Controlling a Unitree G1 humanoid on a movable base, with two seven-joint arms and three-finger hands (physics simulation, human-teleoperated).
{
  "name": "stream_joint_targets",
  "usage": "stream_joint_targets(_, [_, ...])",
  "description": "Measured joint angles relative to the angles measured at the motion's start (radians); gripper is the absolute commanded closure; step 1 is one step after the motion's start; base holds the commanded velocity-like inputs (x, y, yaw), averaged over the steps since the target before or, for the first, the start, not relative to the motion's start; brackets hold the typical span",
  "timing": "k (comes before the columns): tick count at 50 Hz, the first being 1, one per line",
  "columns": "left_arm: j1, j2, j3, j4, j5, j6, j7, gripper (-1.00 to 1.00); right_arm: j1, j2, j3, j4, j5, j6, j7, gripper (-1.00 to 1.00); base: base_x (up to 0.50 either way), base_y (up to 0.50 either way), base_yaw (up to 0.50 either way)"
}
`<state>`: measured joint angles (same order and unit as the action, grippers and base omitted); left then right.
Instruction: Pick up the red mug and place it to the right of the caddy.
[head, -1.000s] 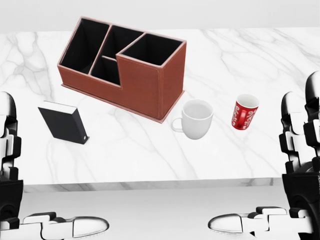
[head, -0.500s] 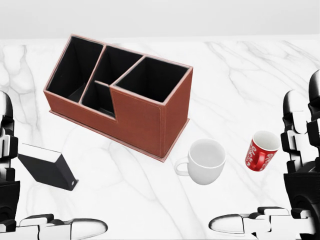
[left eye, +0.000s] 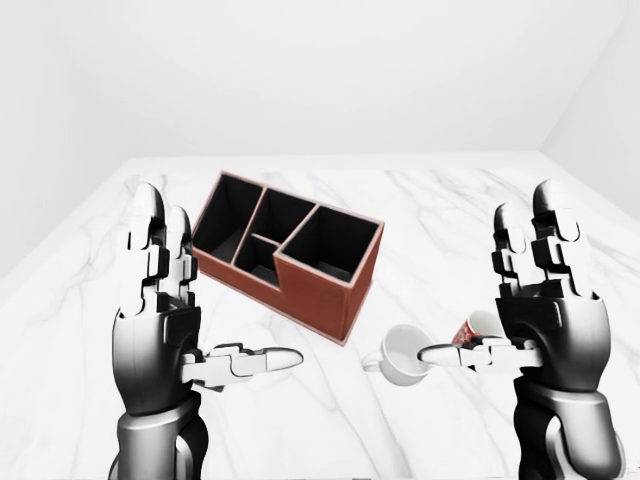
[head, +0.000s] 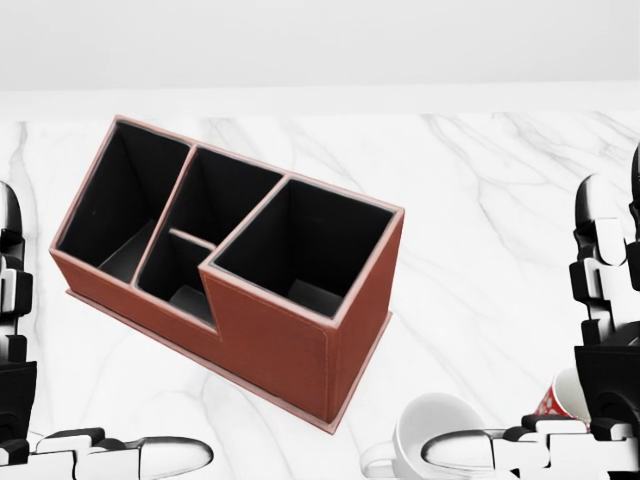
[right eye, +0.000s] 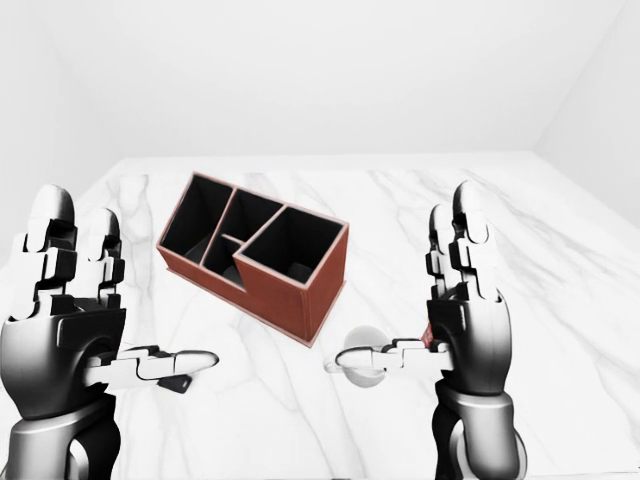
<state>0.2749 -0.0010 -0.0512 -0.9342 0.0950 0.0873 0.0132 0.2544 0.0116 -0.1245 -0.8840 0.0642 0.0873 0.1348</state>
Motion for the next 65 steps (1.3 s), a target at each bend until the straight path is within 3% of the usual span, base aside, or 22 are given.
stream_joint_targets(12, [-0.003,-0.001,0.004,0.002,-0.001,0.000,-0.001,-1.00,-0.001,0.002,-0.003,-0.005,0.003,0.000,-0.001,-1.00,0.49,0.00,0.00])
stream_joint_targets(54, [0.002,-0.002,0.009,-0.020,-0.006,0.000,-0.006,-1.00,0.004,0.005,-0.022,-0.020,0.028,0.000,-0.009,-1.00,0.06,-0.08,0.00])
stream_joint_targets(58, [0.004,-0.002,0.012,-0.026,-0.009,0.000,-0.008,-1.00,0.001,-0.001,-0.049,-0.033,0.036,0.000,-0.001,-1.00,0.00,0.00,0.00])
stream_joint_targets(65, [0.004,-0.003,0.018,-0.047,-0.014,0.000,-0.012,-1.00,-0.040,-0.049,-0.194,-0.056,0.037,0.000,0.063,-1.00,0.00,0.00,0.00])
